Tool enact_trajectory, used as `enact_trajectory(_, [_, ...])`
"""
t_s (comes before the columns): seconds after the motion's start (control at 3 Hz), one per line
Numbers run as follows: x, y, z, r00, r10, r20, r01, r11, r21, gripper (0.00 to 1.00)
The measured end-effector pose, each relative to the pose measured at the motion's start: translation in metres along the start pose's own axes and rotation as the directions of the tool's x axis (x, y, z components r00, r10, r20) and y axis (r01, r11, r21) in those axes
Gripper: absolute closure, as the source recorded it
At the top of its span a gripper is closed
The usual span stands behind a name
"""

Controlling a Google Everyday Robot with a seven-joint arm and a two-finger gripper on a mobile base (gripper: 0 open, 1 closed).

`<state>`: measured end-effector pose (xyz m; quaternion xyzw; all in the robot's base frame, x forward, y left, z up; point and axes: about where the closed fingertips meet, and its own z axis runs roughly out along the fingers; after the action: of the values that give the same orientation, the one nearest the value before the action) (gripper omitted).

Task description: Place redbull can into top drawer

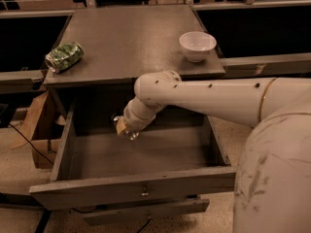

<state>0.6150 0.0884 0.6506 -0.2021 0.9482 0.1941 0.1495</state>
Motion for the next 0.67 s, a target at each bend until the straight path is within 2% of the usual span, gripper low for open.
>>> enact_trajectory(0.33, [0.0046, 0.0048, 0.0082, 1.000, -0.009, 0.013, 0.008, 0.9990, 0.043, 0.51])
enact_trajectory(0.67, [0.0067, 0.0075, 0.0096, 1.000, -0.024, 0.011, 0.023, 0.9966, 0.079, 0.27])
